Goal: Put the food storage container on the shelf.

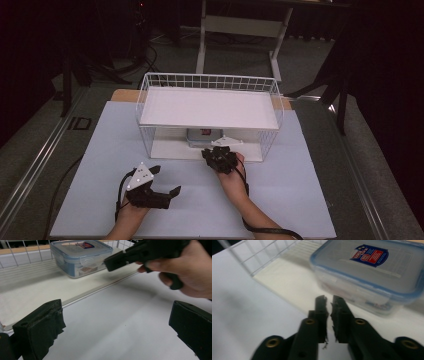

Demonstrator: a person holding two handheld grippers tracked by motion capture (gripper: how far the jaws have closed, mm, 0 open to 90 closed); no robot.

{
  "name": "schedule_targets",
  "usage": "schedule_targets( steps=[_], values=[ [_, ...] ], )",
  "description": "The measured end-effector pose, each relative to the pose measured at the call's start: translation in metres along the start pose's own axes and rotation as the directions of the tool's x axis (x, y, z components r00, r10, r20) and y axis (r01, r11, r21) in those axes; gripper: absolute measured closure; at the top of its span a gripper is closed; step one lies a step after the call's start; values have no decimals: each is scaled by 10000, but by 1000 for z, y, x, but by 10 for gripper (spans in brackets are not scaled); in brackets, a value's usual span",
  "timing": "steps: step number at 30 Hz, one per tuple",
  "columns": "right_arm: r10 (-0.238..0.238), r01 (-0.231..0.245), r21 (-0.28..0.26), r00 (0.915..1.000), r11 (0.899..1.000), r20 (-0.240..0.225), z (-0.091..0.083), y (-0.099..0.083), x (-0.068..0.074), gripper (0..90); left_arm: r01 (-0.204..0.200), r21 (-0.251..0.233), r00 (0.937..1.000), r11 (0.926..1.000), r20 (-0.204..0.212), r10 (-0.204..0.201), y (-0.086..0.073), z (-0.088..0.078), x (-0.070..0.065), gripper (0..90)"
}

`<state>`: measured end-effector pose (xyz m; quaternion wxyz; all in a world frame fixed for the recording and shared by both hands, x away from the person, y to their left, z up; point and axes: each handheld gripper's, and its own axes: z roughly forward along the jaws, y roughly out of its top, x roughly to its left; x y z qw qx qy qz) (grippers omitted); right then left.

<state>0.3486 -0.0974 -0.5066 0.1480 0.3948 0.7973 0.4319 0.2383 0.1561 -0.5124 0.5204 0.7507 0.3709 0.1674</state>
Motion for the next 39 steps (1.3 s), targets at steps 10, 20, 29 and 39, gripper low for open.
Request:
schedule_targets(
  steps=[10,20,29,39],
  values=[
    [-162,149,-456,9994,9988,-302,-52,-17,4,457,-289,-277,9984,9992,483,302,7,-1,-7,7],
    [-607,546,-1030,9965,9932,-572,-80,-33,8,137,-501,-466,9964,9977,663,532,22,-10,-13,7],
    [-624,568,-1040,9968,9930,-508,-103,-52,-3,143,-506,-295,9963,9983,675,525,13,-25,-7,6],
    [-511,466,-1089,9979,9930,-387,-125,-73,-21,143,-399,-377,9982,9985,428,415,-3,-33,4,6]
  ],
)
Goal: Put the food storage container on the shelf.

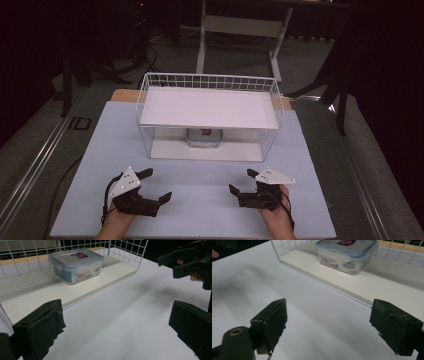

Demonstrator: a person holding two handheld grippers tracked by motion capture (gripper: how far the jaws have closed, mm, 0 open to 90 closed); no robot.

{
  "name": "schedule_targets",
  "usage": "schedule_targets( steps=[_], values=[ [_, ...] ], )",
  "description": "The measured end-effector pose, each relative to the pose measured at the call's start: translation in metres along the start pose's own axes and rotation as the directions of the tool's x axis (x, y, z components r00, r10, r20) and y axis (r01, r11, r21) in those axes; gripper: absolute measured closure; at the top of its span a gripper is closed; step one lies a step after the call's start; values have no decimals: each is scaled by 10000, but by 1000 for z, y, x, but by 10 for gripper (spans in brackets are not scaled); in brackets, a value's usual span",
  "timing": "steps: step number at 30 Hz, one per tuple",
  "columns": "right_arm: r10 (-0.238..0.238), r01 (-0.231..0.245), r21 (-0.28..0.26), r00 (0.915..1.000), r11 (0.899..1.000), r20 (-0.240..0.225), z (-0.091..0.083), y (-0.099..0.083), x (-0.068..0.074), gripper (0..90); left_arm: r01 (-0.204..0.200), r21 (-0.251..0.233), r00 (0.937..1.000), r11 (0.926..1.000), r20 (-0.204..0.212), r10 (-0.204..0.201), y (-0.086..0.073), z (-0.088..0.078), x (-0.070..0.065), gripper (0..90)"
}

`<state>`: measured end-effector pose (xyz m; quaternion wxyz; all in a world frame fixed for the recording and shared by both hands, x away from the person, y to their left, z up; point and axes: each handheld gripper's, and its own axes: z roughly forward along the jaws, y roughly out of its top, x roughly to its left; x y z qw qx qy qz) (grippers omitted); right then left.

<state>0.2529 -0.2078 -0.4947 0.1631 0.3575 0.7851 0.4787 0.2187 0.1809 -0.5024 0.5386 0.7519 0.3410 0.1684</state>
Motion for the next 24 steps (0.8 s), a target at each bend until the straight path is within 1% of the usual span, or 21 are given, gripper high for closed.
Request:
schedule_targets(
  steps=[2,3,5,8,10,12,15,17,24],
  values=[
    [43,-42,-33,10000,10000,40,-1,-4,-5,143,32,-2,10000,10000,37,-32,-3,1,1,6],
    [-13,13,-30,10000,10000,52,-1,-6,-7,143,-2,68,10000,10000,15,2,-5,2,2,6],
    [-89,88,77,9998,9999,157,0,-10,-10,143,57,8,10000,10000,36,-57,-6,3,3,6],
    [-39,39,44,9999,10000,139,0,-13,-15,148,88,-113,9999,9999,101,-86,-7,4,3,6],
    [123,-122,-94,9999,9999,104,0,-14,-18,148,27,-19,10000,10000,89,-27,-7,5,3,6],
    [39,-36,-102,9996,9999,270,0,-14,-21,149,17,7,9999,10000,137,-17,-8,6,2,6],
    [32,-28,-91,9992,10000,397,0,-15,-23,149,4,-26,9999,10000,103,-3,-8,7,1,6],
    [52,-47,-168,9996,9998,276,0,-16,-26,148,54,-33,9999,10000,119,-54,-8,8,1,6],
    [5,2,-235,9996,9997,288,1,-15,-28,148,-65,71,9999,10000,143,64,-10,9,0,6]
  ],
)
